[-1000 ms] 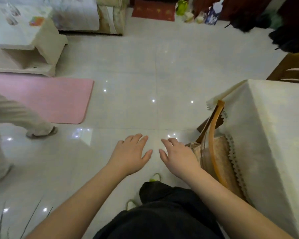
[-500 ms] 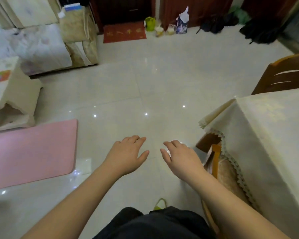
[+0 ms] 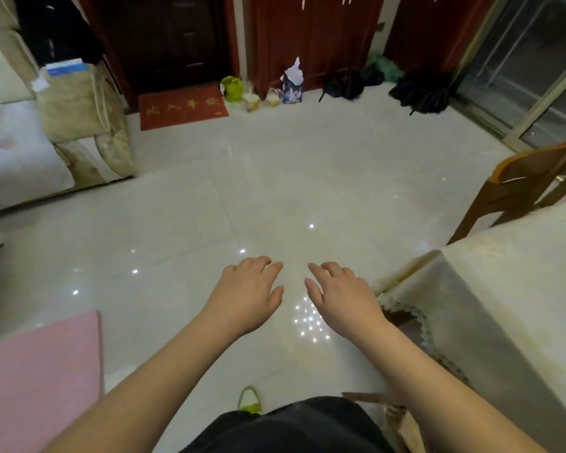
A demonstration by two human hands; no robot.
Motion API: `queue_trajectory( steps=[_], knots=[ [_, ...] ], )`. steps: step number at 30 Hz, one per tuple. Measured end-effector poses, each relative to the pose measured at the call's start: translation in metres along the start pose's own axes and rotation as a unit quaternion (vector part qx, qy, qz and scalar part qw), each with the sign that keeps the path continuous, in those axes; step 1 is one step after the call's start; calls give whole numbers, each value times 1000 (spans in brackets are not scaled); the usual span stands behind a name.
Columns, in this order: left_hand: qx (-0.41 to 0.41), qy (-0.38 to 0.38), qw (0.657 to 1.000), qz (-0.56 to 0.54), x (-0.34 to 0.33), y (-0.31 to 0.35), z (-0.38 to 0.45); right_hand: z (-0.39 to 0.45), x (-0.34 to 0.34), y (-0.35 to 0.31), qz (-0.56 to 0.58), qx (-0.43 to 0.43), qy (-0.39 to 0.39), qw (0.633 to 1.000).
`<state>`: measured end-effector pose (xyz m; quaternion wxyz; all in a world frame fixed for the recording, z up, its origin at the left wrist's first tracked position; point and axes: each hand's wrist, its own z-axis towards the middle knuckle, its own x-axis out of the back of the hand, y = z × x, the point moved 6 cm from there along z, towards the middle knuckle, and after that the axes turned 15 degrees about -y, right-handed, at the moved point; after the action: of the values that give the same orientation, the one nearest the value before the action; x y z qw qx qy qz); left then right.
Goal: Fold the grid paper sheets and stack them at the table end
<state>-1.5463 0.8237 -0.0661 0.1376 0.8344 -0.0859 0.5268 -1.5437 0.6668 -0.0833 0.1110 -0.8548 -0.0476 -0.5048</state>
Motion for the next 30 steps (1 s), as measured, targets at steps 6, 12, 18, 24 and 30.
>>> queue_trajectory(
  steps=[6, 12, 18, 24, 30],
  knots=[
    [-50, 18, 998, 16, 44, -29, 66, 56, 47, 6, 24, -50, 33, 998],
    [-104, 10, 994, 26, 82, -18, 157, 107, 87, 48, 50, -84, 60, 993],
    [-141, -26, 988, 49, 113, 10, 277, 172, 117, 122, 84, -126, 65, 986],
    [-150, -33, 984, 87, 160, 37, 370, 220, 159, 197, 107, -160, 59, 980],
    [-178, -23, 978, 103, 195, 54, 447, 270, 192, 245, 123, -189, 60, 972]
  ],
)
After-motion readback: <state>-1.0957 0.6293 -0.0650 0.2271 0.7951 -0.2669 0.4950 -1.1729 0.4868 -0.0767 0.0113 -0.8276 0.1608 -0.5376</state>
